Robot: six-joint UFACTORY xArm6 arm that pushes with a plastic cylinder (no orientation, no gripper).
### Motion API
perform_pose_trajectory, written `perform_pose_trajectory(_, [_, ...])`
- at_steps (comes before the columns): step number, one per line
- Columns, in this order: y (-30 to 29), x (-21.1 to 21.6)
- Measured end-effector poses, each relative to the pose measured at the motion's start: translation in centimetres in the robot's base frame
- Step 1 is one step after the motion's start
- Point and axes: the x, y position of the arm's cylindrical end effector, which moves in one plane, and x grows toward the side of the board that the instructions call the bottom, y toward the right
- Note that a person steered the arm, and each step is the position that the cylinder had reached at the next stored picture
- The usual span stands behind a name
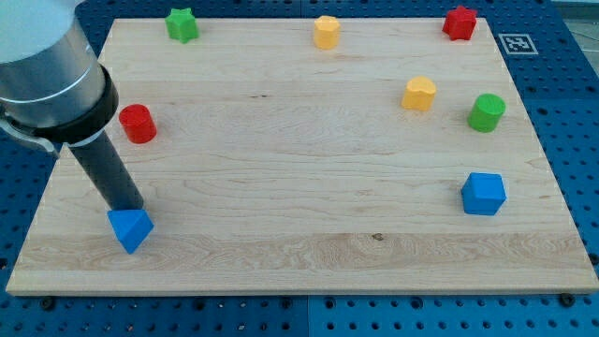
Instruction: Push the blue triangle towards the bottom left
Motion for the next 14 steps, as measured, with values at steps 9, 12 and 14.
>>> perform_pose_trajectory(9, [-2.9,-0.4])
perform_pose_trajectory(12, [-4.5,-0.4])
perform_pose_trajectory(14, [-4.4,-0.4])
